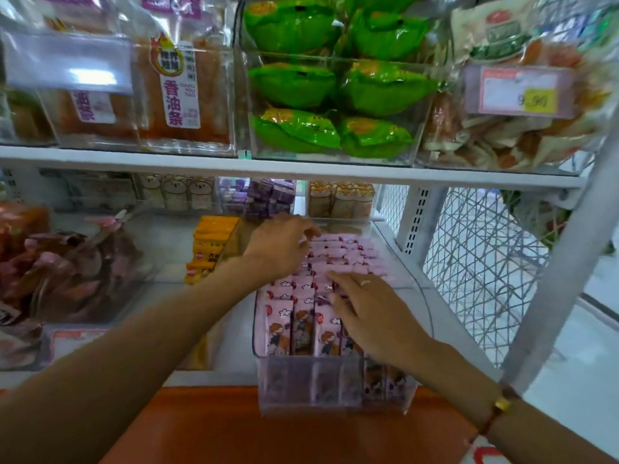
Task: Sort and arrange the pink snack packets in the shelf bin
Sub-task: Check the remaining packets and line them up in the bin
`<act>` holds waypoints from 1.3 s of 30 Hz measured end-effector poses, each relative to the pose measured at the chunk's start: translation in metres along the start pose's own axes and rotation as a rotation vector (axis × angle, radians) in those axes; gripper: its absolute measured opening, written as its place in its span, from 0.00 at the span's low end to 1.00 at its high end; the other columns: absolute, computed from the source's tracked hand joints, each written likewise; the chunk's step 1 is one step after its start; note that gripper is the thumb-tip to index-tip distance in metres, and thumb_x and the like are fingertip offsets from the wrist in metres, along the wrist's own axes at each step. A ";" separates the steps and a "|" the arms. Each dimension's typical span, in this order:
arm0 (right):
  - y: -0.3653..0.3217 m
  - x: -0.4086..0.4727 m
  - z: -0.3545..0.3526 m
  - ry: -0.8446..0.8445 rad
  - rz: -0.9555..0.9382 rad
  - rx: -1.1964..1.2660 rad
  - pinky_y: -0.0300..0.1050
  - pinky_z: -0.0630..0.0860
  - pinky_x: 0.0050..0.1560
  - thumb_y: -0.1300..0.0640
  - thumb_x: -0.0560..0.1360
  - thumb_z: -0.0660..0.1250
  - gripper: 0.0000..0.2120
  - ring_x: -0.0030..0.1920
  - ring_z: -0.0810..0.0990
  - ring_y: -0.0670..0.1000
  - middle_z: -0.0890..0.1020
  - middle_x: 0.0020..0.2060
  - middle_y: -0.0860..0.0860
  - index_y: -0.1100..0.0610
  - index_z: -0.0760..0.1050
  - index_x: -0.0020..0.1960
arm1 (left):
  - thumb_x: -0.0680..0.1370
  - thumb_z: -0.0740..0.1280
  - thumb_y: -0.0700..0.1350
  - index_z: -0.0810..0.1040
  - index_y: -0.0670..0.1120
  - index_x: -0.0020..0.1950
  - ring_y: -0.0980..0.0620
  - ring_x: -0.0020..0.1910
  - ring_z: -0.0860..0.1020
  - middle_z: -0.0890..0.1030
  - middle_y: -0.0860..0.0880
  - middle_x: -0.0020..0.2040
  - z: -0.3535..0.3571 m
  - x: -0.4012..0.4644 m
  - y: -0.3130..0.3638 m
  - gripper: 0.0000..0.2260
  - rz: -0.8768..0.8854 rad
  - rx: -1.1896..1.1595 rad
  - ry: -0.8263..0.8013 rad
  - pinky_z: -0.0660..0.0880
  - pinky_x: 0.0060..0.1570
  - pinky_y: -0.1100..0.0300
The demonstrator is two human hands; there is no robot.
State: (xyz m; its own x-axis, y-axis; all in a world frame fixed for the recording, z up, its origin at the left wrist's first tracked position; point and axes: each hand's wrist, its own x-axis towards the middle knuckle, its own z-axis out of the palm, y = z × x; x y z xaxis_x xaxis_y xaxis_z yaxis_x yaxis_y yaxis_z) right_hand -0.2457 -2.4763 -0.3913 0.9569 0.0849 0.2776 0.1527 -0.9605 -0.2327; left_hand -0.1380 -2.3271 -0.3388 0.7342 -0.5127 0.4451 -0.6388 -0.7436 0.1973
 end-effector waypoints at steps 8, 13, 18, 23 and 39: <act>0.003 -0.002 0.003 0.109 -0.060 -0.009 0.42 0.61 0.68 0.44 0.81 0.50 0.21 0.66 0.68 0.47 0.73 0.66 0.47 0.44 0.61 0.73 | 0.79 0.63 0.48 0.81 0.49 0.53 0.50 0.54 0.79 0.82 0.50 0.55 0.034 0.039 -0.008 0.08 0.037 0.230 -0.145 0.75 0.57 0.53; 0.004 -0.001 0.003 0.096 -0.053 0.001 0.44 0.61 0.68 0.44 0.81 0.49 0.21 0.67 0.67 0.49 0.72 0.67 0.47 0.45 0.60 0.73 | 0.76 0.68 0.55 0.81 0.51 0.56 0.50 0.57 0.77 0.81 0.51 0.57 0.036 0.048 -0.014 0.12 0.012 0.209 -0.225 0.72 0.57 0.55; 0.003 -0.001 0.003 0.087 -0.032 0.018 0.43 0.58 0.69 0.43 0.81 0.50 0.20 0.68 0.66 0.48 0.72 0.67 0.46 0.42 0.60 0.72 | 0.77 0.68 0.51 0.81 0.48 0.52 0.51 0.52 0.78 0.82 0.49 0.53 0.042 0.050 -0.017 0.08 -0.057 0.117 -0.112 0.76 0.52 0.56; 0.003 0.000 0.001 0.034 -0.037 -0.012 0.45 0.56 0.71 0.44 0.82 0.48 0.21 0.69 0.65 0.49 0.70 0.69 0.48 0.45 0.59 0.74 | 0.80 0.62 0.44 0.78 0.45 0.47 0.52 0.42 0.79 0.79 0.48 0.44 0.030 0.044 0.000 0.07 -0.317 -0.353 0.159 0.77 0.41 0.58; -0.053 -0.026 -0.042 0.037 -0.096 0.608 0.29 0.64 0.54 0.34 0.75 0.54 0.24 0.61 0.68 0.36 0.69 0.65 0.40 0.38 0.62 0.70 | 0.75 0.66 0.51 0.77 0.48 0.52 0.54 0.47 0.82 0.83 0.49 0.47 -0.043 -0.106 0.048 0.09 -0.348 -1.151 0.508 0.79 0.45 0.63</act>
State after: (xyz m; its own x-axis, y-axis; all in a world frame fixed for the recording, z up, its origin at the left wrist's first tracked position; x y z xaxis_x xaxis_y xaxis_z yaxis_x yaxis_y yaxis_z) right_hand -0.2889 -2.4389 -0.3469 0.9243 0.1440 0.3536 0.3620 -0.6249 -0.6917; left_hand -0.2565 -2.2893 -0.3388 0.8931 0.0378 0.4483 -0.4495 0.1179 0.8855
